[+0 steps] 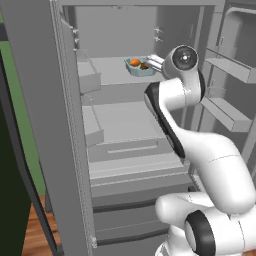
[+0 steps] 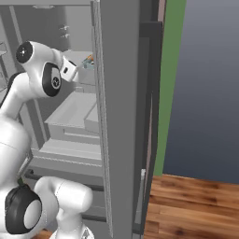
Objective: Place the tupperware containing the chicken drumstick and carrot meal in the microwave. Close the microwave door and press the start button to reheat the meal.
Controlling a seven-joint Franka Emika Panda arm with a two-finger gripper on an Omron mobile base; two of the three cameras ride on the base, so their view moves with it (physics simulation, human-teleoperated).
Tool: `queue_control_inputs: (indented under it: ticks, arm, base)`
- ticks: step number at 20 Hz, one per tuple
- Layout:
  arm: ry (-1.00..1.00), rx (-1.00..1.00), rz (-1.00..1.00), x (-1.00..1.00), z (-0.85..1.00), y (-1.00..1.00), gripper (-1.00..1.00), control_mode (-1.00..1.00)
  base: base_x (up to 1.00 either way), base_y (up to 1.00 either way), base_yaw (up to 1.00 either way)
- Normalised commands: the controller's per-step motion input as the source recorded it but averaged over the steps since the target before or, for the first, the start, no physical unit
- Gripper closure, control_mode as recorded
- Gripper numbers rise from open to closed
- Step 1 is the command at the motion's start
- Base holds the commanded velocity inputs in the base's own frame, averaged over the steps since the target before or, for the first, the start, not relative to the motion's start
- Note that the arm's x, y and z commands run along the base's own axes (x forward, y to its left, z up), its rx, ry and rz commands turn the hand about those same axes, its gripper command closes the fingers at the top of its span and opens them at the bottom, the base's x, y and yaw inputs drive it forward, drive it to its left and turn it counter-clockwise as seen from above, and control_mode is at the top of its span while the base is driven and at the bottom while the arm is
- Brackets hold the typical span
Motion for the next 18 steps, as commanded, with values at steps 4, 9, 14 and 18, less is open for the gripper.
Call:
queue_control_inputs:
  ticks: [4,9,14,18]
  arm:
    - [0.12,0.08,0.00,0.25,0.00,0.01,-1.00,-1.00]
    - [0.15,0.09,0.00,0.21,0.00,0.00,-1.00,-1.00]
    - [0.13,0.06,0.00,0.21,0.00,0.00,-1.00,-1.00]
    - [0.05,0.01,0.00,0.27,-0.08,0.01,-1.00,-1.00]
  base:
    - [0.00,0.00,0.00]
    - [0.00,0.00,0.00]
    - [0.00,0.00,0.00]
    - [0.00,0.00,0.00]
